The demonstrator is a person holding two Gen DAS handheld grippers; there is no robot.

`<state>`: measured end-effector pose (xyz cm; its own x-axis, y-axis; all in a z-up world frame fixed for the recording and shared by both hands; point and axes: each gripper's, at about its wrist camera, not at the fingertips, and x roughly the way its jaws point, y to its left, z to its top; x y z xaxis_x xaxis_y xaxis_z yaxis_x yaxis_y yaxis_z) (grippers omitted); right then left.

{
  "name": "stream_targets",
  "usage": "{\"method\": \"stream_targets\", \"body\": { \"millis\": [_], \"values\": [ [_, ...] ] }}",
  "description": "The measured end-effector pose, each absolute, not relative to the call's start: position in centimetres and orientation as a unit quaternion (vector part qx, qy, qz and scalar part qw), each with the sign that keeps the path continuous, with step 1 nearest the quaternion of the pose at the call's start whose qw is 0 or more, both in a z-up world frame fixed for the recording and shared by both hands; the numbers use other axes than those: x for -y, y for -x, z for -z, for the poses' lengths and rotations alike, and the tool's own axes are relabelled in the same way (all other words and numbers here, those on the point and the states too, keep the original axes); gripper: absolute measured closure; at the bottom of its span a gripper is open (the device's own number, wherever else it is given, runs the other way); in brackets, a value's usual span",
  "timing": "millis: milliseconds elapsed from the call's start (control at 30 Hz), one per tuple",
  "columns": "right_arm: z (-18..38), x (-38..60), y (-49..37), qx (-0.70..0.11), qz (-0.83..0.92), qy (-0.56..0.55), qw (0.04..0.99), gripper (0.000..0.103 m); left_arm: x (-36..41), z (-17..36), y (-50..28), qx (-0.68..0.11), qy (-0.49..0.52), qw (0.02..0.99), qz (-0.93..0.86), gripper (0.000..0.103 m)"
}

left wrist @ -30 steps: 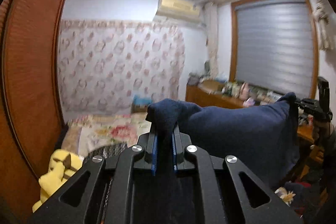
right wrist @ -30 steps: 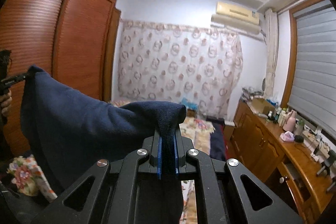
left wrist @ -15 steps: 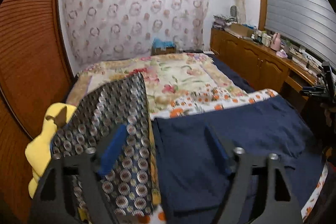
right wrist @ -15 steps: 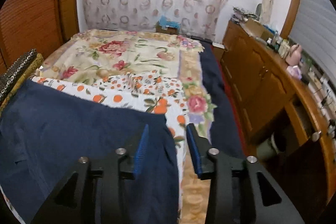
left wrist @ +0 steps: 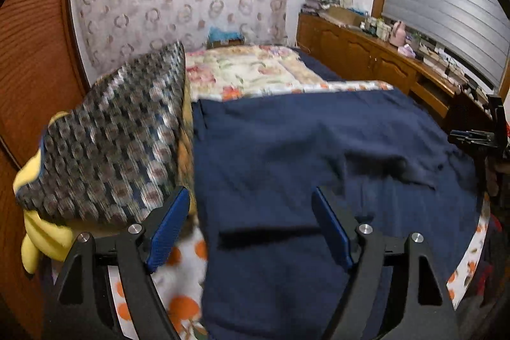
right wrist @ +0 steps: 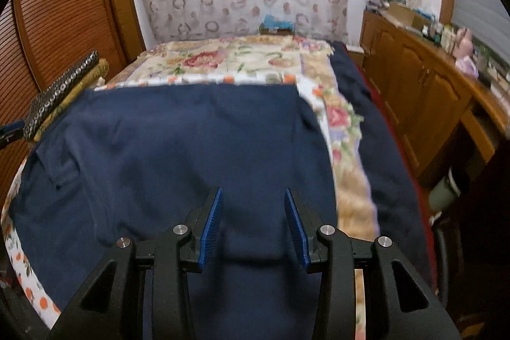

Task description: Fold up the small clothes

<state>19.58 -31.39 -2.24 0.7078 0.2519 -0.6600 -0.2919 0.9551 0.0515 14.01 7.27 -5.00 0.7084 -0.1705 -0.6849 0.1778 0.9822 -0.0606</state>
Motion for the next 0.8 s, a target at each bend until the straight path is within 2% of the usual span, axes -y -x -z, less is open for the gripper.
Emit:
{"method": "stream_targets", "body": {
  "millis": [367,600,800],
  "values": [
    [1.5,32.1,-19.1,-0.364,-0.134,0.030,0.921,0.062,-7.7,8.1,-13.0,-0.405,0.008,0.910,0.088,0.024],
    [4.3,30.2,-19.5,-0.356,-0.123,0.046,0.925,0.062,-7.6,7.7,-13.7,-0.400,0.009,0.913,0.086,0.024],
    [4.5,30.2,-19.8,-0.356,-0.122,0.052,0.925,0.062,-8.1,6.8,-14.2,-0.386,0.024,0.919,0.078,0.024]
  ]
}}
